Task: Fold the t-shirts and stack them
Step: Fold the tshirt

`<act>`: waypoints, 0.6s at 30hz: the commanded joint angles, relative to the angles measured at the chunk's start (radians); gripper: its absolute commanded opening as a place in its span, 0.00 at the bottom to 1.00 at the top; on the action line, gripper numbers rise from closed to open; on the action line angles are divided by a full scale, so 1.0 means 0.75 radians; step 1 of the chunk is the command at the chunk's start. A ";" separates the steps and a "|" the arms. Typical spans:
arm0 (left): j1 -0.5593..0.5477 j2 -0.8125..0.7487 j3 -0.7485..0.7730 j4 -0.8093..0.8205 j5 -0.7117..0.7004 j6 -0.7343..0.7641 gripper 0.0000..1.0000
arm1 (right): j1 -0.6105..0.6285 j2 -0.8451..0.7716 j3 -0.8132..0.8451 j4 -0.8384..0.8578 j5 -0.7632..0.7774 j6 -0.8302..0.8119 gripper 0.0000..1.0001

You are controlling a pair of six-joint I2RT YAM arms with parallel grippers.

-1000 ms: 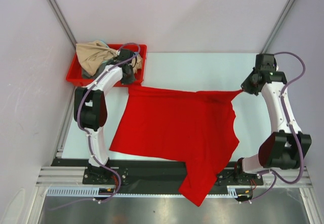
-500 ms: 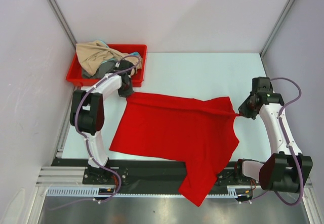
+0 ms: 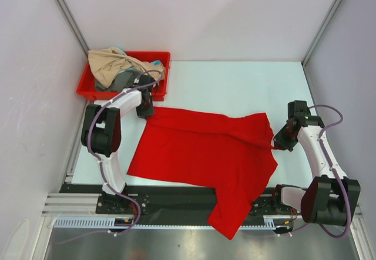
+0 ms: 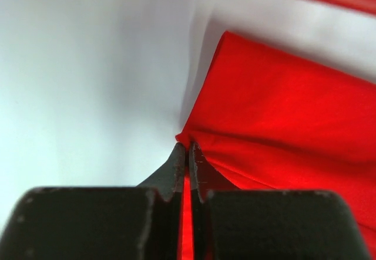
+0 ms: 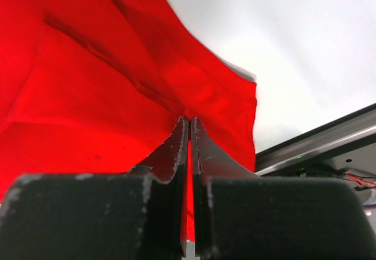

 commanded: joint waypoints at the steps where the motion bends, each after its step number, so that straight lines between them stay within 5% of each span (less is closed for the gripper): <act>1: -0.003 -0.068 -0.039 -0.007 -0.018 -0.017 0.09 | -0.007 0.008 -0.039 -0.040 0.010 0.025 0.02; 6: -0.003 -0.144 -0.119 -0.050 -0.026 -0.074 0.32 | -0.007 0.004 -0.112 -0.044 -0.002 0.043 0.14; 12: -0.001 -0.244 -0.109 -0.124 -0.120 -0.085 0.51 | 0.017 -0.016 -0.033 -0.065 -0.175 -0.052 0.46; 13: -0.001 -0.260 -0.082 -0.118 -0.122 -0.083 0.55 | 0.032 -0.051 0.016 -0.059 -0.176 -0.077 0.60; 16: -0.003 -0.271 -0.015 -0.065 -0.047 -0.069 0.53 | 0.048 -0.068 0.031 0.082 -0.186 -0.138 0.77; 18: -0.003 -0.222 0.018 0.015 0.074 -0.040 0.45 | 0.018 -0.019 0.016 0.270 -0.198 -0.130 0.76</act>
